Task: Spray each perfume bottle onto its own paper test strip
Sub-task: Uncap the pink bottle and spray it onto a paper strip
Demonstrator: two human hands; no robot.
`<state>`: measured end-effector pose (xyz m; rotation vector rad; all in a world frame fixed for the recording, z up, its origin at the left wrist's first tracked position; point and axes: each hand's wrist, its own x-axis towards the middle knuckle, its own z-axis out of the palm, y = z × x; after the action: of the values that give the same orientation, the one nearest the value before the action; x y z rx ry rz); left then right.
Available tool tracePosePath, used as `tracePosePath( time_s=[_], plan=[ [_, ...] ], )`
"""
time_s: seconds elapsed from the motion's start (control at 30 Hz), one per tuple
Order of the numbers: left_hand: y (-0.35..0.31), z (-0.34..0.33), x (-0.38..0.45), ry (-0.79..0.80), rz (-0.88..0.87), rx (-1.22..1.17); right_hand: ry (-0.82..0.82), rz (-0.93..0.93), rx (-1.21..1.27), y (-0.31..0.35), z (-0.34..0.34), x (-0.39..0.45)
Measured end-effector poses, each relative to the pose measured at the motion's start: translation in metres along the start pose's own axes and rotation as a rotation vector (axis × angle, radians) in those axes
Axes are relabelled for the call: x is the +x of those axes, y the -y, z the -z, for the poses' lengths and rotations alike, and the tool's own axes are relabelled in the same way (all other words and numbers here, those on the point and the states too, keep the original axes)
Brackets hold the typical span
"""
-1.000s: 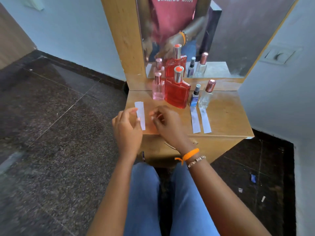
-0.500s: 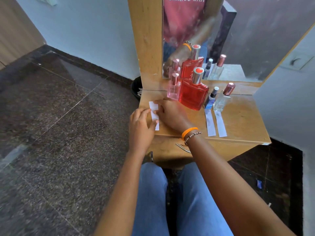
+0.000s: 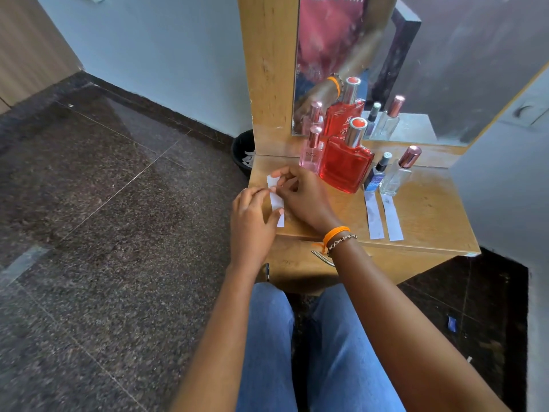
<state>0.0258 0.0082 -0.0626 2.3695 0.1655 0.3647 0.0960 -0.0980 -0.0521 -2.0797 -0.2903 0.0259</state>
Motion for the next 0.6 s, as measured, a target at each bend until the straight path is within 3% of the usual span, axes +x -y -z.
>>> tracePosePath(
  time_s=[0.1,0.4,0.6],
  plan=[
    [0.0,0.0,-0.0001,-0.008,0.0,0.002,-0.048,-0.006,0.036,0.0022,-0.0038,0.0034],
    [0.0013,0.0002,0.0004,0.0,0.016,0.0,-0.036,0.1,-0.166,-0.0008,-0.0072,0.0026],
    [0.0019,-0.0014,0.0019,-0.008,0.019,-0.01,-0.064,0.025,0.162,0.0055,-0.0048,-0.0033]
  ],
)
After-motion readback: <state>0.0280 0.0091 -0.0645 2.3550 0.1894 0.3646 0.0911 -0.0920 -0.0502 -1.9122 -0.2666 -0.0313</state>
